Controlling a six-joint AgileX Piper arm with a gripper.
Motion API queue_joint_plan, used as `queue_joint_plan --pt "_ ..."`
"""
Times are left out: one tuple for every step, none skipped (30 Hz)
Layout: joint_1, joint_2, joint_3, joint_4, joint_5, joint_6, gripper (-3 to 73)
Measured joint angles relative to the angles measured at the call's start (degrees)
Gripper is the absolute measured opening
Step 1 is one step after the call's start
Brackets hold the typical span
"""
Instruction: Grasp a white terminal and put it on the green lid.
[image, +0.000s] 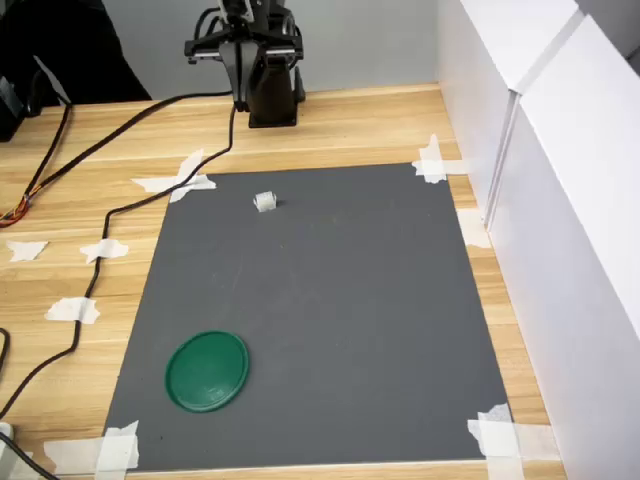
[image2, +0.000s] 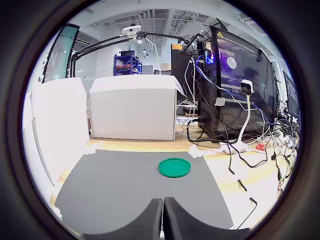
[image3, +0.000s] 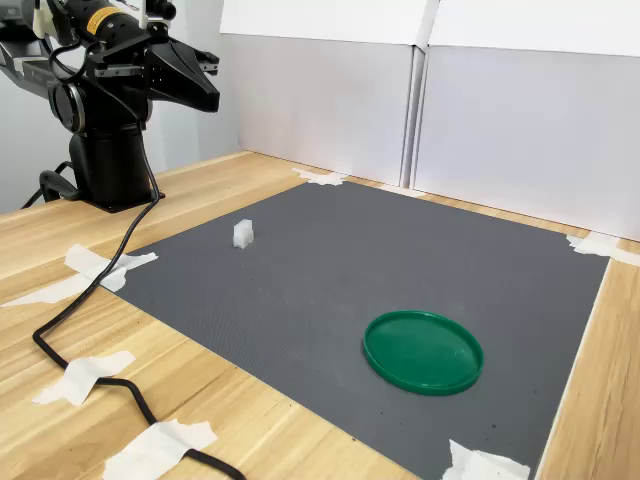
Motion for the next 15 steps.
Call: queue_joint_plan --pt "0.0 0.0 0.0 0.0 0.0 0.0 -1.6" --pt "0.0 0.0 0.0 0.0 0.0 0.0 -1.6" --pt "0.0 0.0 0.0 0.0 0.0 0.0 -1.6" --pt "0.0 0.0 0.0 0.0 0.0 0.0 -1.6" --pt "0.0 0.0 0.0 0.0 0.1 0.0 -1.6" --pt "0.0 0.0 0.0 0.0 0.1 0.0 -1.6" --pt "0.0 0.0 0.0 0.0 0.1 0.0 -1.6" --pt "0.0 0.0 0.0 0.0 0.2 0.0 -1.6" --pt "0.0 0.0 0.0 0.0 0.3 0.0 -1.6" --pt "0.0 0.0 0.0 0.0 0.4 0.0 -1.6" --pt "0.0 0.0 0.0 0.0 0.5 0.0 -1.6" --pt "0.0 0.0 0.0 0.0 0.6 0.0 -1.6" --pt "0.0 0.0 0.0 0.0 0.8 0.0 -1.6" --pt "0.0 0.0 0.0 0.0 0.9 0.0 -1.6" --pt "0.0 0.0 0.0 0.0 1.1 0.0 -1.6"
